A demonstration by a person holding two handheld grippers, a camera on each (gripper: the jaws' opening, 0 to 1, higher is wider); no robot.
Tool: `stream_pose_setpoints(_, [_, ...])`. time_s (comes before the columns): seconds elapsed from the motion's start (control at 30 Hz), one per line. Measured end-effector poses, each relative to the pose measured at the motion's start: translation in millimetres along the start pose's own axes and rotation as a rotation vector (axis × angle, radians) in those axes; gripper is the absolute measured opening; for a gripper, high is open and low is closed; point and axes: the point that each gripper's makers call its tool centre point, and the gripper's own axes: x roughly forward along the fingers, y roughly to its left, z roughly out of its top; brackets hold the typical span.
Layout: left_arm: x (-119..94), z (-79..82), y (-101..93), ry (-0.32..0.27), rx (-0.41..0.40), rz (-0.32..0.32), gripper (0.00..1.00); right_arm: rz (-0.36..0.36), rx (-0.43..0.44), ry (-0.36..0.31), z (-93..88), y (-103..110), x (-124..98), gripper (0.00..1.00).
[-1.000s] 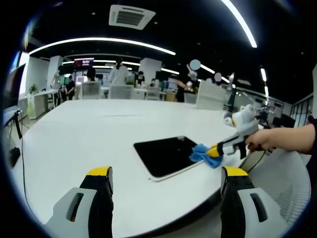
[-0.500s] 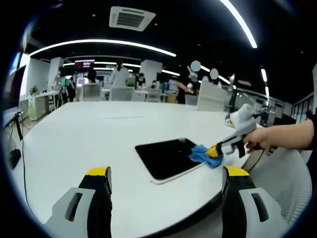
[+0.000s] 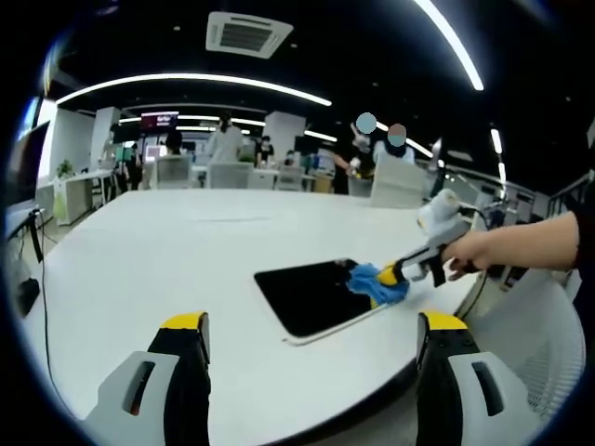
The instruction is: Wipe the mirror surface with the cleaning cloth until all visible marks leave the cleaned area.
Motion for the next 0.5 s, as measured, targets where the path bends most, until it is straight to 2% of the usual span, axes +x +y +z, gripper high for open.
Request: stream_pose_setpoints(0.5, [0,-3.0,1.8,0.016,-0.001,0.01,0.91,-0.016,-0.003,-0.005,17.5,-15,17,0.0])
